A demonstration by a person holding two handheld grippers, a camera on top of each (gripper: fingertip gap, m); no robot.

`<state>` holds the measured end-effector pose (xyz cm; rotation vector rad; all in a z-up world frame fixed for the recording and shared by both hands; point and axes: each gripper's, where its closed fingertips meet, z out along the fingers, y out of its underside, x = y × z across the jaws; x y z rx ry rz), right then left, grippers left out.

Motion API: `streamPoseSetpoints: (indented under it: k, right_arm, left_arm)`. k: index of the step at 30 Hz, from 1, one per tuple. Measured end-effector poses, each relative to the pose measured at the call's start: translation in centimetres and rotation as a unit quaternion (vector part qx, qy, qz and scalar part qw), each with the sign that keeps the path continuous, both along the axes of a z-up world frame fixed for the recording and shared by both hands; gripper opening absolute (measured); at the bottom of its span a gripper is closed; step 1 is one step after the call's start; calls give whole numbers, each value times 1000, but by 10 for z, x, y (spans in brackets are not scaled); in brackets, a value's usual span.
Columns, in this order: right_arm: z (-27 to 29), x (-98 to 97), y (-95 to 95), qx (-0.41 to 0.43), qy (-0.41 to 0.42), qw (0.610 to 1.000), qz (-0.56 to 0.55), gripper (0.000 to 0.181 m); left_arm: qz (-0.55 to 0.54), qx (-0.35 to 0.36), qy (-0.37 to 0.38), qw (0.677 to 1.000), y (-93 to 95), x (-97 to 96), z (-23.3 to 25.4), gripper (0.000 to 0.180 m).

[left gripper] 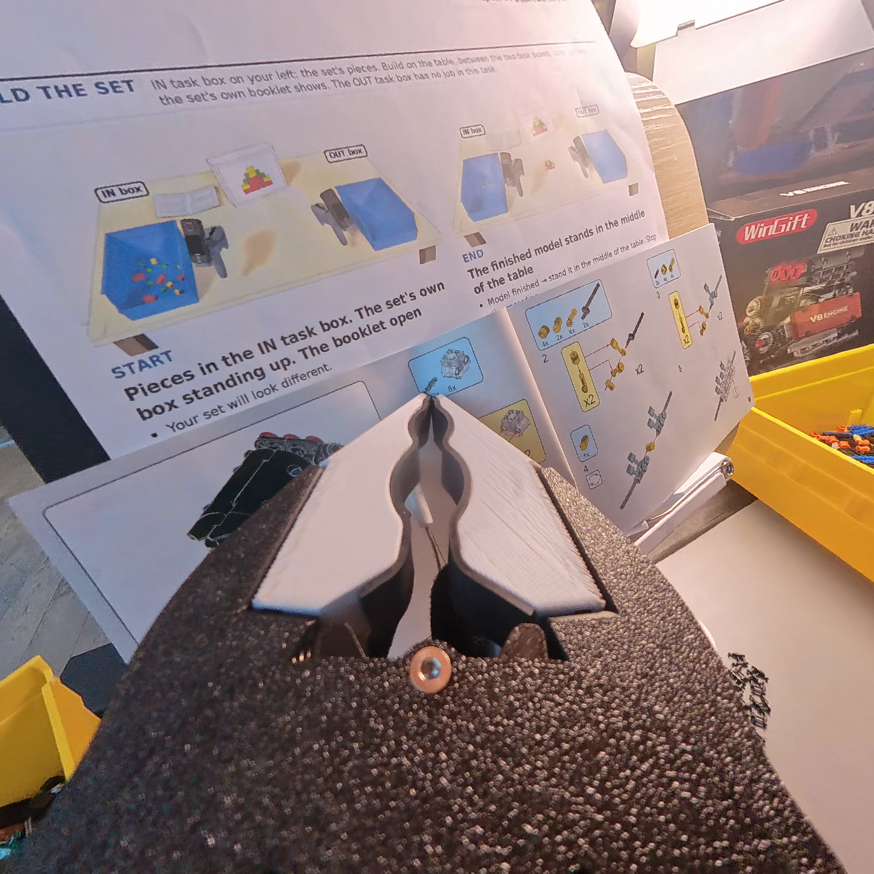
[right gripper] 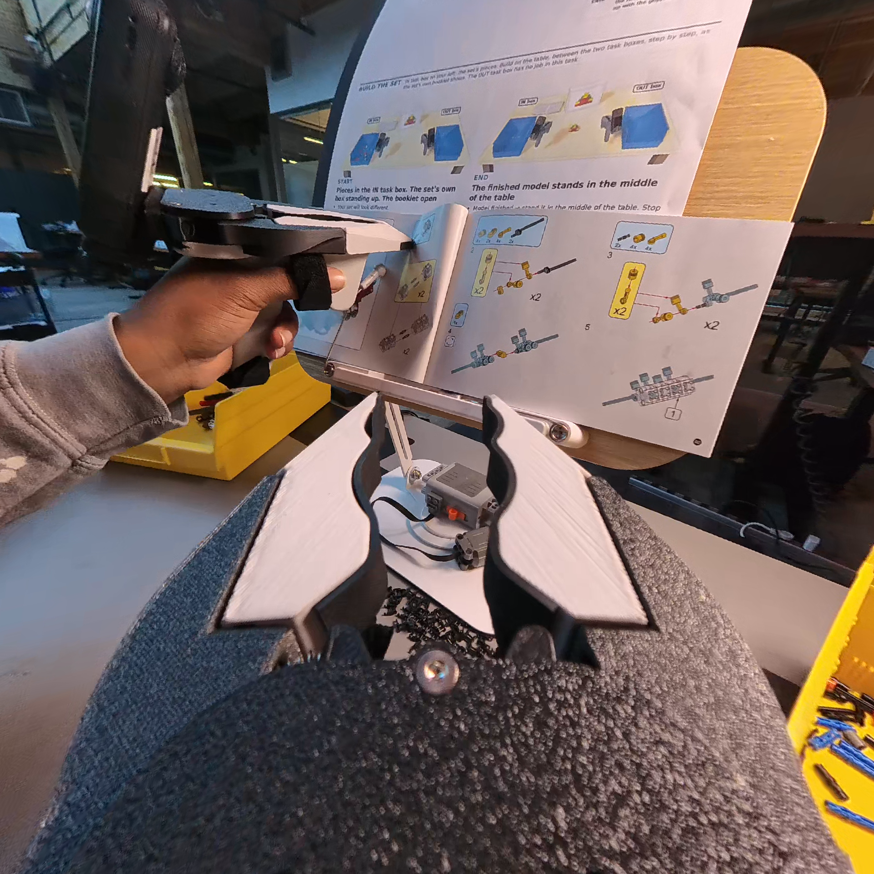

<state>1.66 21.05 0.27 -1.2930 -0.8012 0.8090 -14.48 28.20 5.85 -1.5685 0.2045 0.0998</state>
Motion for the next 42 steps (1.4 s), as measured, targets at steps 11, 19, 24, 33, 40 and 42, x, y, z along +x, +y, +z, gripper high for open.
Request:
streamPoseSetpoints:
  k: [11,19,24,33,40,42]
  right_arm:
    - [6,0,-5,42,-25,999,-14,42]
    - [-7,-8,-4,26,-36,999,-3,43]
    - [-20,-15,-5,14,-49,999,7,46]
    - [-46,-30,-14,-14,-72,997,26,49]
    - [-76,-25,-43,-64,-77,994,35,49]
    - [-91,-21,-51,-67,-84,993,39,49]
  left_arm:
    - [-11,-13,8,1000,-12,1,6,0]
    - [-21,-14,13,1000,-19,-4,6,0]
    - [-28,-12,14,999,-21,-4,5,0]
    - [-46,-3,17,999,-21,8,5,0]
    - [-28,-5,36,999,-11,15,11,0]
    - [-17,-10,42,999,-8,16,8,0]
